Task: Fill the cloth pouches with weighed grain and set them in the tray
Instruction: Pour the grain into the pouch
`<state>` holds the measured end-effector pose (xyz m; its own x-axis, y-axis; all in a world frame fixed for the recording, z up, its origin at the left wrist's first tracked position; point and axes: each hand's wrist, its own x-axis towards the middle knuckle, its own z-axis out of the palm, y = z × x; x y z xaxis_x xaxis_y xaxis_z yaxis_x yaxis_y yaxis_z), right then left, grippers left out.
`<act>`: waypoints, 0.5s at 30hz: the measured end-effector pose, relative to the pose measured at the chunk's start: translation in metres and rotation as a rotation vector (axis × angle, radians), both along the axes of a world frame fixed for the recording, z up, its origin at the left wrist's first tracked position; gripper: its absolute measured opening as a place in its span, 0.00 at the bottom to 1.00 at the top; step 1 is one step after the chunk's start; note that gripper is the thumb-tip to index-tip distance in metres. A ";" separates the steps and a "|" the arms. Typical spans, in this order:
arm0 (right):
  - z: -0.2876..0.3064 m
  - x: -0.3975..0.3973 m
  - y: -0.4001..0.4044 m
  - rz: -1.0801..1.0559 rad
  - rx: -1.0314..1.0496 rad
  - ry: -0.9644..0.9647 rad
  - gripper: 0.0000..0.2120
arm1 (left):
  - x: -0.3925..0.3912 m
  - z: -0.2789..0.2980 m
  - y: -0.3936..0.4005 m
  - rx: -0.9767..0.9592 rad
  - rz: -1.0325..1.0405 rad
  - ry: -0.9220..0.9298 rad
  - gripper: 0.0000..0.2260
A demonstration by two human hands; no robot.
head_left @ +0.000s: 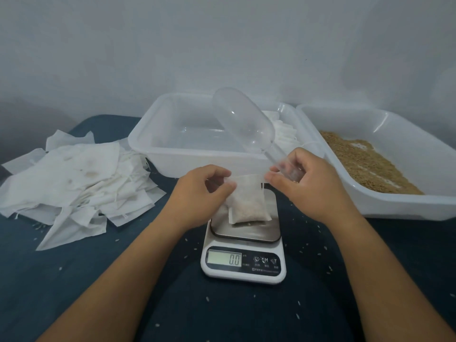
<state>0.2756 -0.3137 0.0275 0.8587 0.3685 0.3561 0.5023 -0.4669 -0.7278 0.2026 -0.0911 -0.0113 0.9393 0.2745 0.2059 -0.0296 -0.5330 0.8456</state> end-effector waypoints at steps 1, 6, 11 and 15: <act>0.001 0.001 -0.001 -0.015 0.025 0.003 0.16 | 0.001 -0.001 0.002 -0.013 0.018 0.010 0.07; 0.004 0.009 -0.008 -0.133 0.065 -0.009 0.14 | 0.008 -0.006 0.013 -0.068 0.134 0.022 0.03; 0.005 0.018 -0.018 -0.204 0.155 -0.023 0.12 | 0.012 -0.007 0.019 -0.133 0.244 -0.004 0.03; 0.005 0.023 -0.022 -0.232 0.239 -0.005 0.10 | 0.013 -0.009 0.021 -0.161 0.259 0.002 0.03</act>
<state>0.2985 -0.3357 0.0323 0.9081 0.0693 0.4130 0.4062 -0.3857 -0.8284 0.2154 -0.0703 -0.0203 0.8341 0.5339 0.1388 0.0910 -0.3814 0.9199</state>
